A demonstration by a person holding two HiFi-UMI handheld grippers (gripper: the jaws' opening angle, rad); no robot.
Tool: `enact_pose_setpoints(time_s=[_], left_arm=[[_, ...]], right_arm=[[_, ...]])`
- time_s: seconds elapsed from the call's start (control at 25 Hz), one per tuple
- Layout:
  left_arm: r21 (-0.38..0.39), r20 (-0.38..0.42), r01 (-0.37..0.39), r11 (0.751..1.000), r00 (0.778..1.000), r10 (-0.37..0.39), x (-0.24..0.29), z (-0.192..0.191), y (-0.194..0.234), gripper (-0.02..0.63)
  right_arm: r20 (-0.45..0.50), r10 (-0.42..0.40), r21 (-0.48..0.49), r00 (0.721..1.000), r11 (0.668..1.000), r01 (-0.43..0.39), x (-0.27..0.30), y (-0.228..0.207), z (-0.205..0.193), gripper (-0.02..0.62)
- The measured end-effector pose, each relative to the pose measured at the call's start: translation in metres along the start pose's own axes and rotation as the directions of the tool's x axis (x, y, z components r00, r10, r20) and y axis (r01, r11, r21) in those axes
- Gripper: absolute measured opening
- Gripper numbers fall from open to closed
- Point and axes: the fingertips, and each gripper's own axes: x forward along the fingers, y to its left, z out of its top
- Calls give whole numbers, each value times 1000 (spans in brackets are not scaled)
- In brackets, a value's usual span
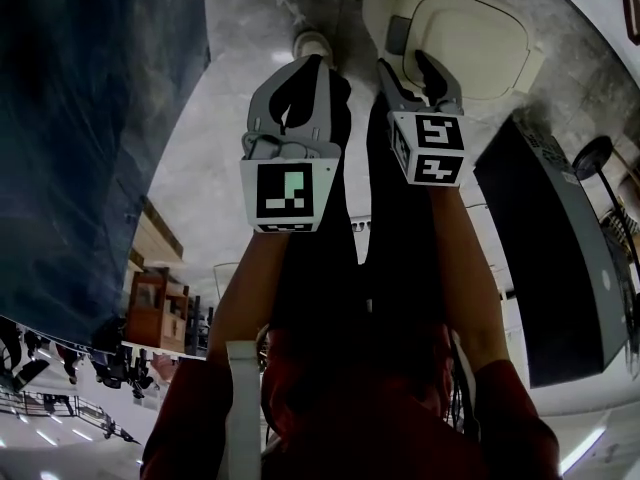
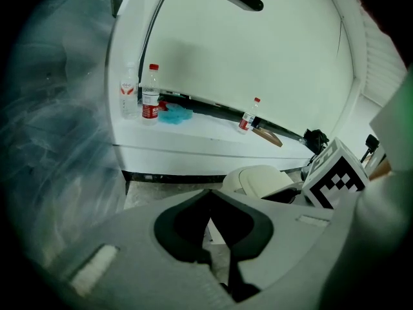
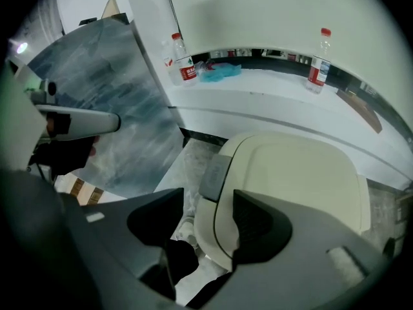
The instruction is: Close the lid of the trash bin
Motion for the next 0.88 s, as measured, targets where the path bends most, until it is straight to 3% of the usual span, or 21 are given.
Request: enact_pose_setpoints(time_s=[0.48, 0.88], left_arm=[[70, 30, 30, 997, 999, -33, -14, 29, -7, 5], [129, 148, 2, 992, 989, -21, -76, 97, -51, 5]], right_arm=[[51, -21, 95, 998, 995, 16, -20, 3, 12, 241], [226, -28, 28, 974, 999, 22, -125, -2, 51, 239]])
